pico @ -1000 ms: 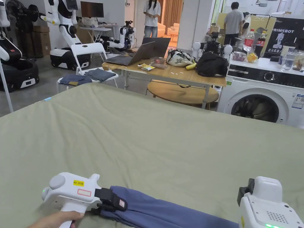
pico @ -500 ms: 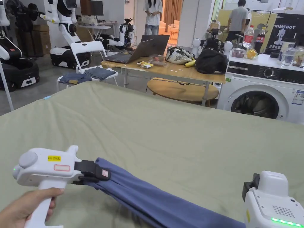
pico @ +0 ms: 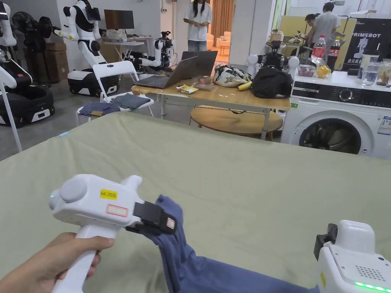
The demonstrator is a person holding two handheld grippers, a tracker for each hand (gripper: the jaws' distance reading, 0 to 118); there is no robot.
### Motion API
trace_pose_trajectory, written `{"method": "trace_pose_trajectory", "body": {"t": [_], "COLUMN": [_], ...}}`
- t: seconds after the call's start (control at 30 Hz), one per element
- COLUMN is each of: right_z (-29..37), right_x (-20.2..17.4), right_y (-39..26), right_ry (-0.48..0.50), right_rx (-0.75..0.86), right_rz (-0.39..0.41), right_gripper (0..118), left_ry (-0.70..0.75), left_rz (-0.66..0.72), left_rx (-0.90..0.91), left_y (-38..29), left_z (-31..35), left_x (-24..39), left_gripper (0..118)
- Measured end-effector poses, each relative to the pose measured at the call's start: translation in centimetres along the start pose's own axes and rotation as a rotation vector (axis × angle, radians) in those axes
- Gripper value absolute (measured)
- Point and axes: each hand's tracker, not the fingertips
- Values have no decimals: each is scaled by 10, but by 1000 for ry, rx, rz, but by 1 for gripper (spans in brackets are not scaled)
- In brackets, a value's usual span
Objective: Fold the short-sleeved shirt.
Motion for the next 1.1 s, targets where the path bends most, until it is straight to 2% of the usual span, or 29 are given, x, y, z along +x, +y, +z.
{"method": "trace_pose_trajectory", "body": {"t": [0.17,0.2,0.37,0.5,0.57,0.6,0.67,0.7,0.73,0.8,0.9,0.93,0.97,1.0,1.03,1.07,1.1], "right_z": [4,5,7,8,9,9,9,10,10,12,13,13,12,12,12,12,12], "right_x": [9,11,25,35,38,39,41,39,39,39,39,39,39,40,40,40,40], "right_y": [-2,-3,-7,-9,-9,-8,-8,-7,-7,-7,-6,-6,-7,-7,-8,-8,-8], "right_ry": [-10,-13,-37,-58,-64,-67,-68,-68,-67,-64,-58,-57,-56,-54,-52,-53,-52], "right_rx": [-3,-5,-26,-37,-39,-38,-39,-39,-38,-35,-34,-35,-35,-35,-35,-36,-38], "right_rz": [-5,-6,-8,-9,-8,-9,-9,-7,-6,-1,-3,-6,-8,-10,-13,-16,-18], "right_gripper": [0,0,0,0,0,0,0,0,0,0,0,0,0,0,0,0,0], "left_ry": [38,58,175,213,170,118,58,84,89,53,-19,-24,-21,-7,12,47,85], "left_rz": [-40,-37,-8,4,16,22,32,13,-20,-26,42,43,33,28,28,35,37], "left_rx": [-146,-184,-320,-331,-330,-323,-341,-337,-327,-305,-225,-188,-156,-139,-126,-124,-139], "left_y": [-9,0,-20,-34,-36,-36,-31,-29,-29,-22,-14,-11,-10,-9,-9,-10,-11], "left_z": [-75,-96,-169,-196,-194,-191,-185,-180,-175,-160,-138,-131,-127,-126,-127,-130,-135], "left_x": [40,23,22,16,13,16,20,23,32,30,27,25,25,24,21,18,15], "left_gripper": [3,3,3,4,14,25,60,71,73,72,72,69,61,47,27,16,12]}}
